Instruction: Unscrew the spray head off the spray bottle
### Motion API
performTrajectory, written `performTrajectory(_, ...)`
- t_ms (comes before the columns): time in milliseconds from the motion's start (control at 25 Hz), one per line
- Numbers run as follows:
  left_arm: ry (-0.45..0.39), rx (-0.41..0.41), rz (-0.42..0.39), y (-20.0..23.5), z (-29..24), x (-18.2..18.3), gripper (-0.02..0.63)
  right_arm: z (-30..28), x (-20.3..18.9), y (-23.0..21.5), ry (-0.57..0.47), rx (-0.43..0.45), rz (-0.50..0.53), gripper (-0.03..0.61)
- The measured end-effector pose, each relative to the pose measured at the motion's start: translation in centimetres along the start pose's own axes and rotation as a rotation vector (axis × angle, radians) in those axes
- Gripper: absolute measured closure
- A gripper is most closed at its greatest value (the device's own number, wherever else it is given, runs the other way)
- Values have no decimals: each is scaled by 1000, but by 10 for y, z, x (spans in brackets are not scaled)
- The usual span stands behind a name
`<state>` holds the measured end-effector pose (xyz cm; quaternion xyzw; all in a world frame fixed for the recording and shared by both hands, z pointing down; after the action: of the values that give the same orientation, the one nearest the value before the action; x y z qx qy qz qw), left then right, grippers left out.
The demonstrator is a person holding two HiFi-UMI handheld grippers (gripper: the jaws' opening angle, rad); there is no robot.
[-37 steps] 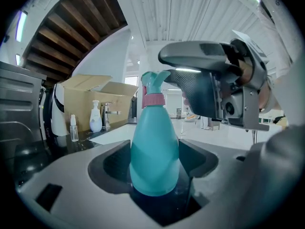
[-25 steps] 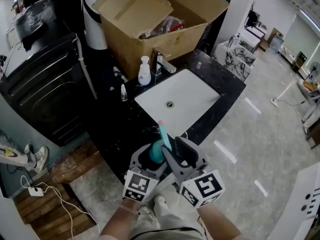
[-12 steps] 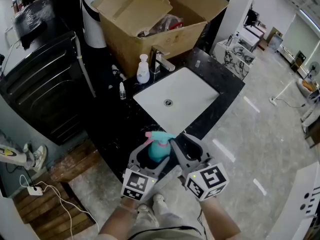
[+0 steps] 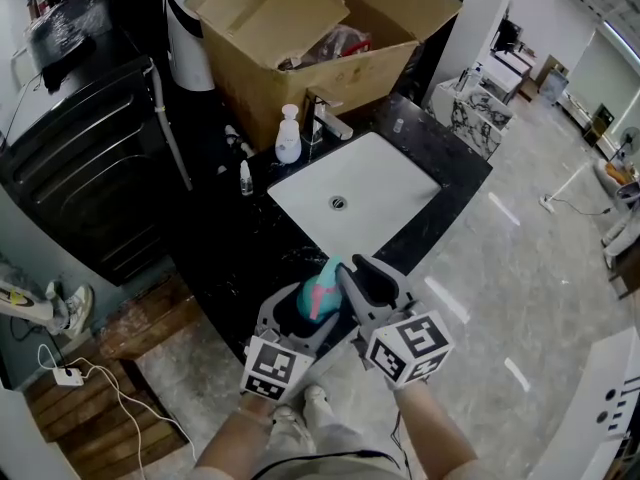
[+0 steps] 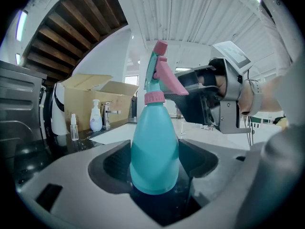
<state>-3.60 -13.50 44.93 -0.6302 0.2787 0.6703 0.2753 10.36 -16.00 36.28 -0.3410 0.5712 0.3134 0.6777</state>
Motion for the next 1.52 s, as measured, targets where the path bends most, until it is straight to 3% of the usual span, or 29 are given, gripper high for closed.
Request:
performTrajectory(200, 0, 0, 1, 0, 0, 0, 298, 17, 1, 5, -73, -2, -37, 472)
performTrajectory(520, -2, 1, 1, 0, 1, 0, 298, 30, 5, 48, -90, 135, 62, 372)
performTrajectory(760, -1, 3, 1, 1, 2, 0, 298, 15, 2, 60, -40, 75, 93, 310)
performTrajectory(880, -1, 4, 4, 1, 2, 0, 298, 14, 0, 60, -6, 50, 109, 322)
performTrajectory(1240, 1, 5, 2, 1, 1, 0, 298, 33, 3, 44, -31, 19, 65, 344)
performTrajectory(1520, 2, 7, 5, 0, 2, 0, 299, 44, 5, 28, -30, -27, 69, 424)
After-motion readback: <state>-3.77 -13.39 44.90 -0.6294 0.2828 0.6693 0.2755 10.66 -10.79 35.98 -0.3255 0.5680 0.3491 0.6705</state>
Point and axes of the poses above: the fingertips, and each gripper's own axes: z backward along the fingers, y to its left, x out of its top, the point moved 9 cm from there along z, backward along the fingers, and after that the axes turned 15 degrees about -y, right-handed, at the moved point
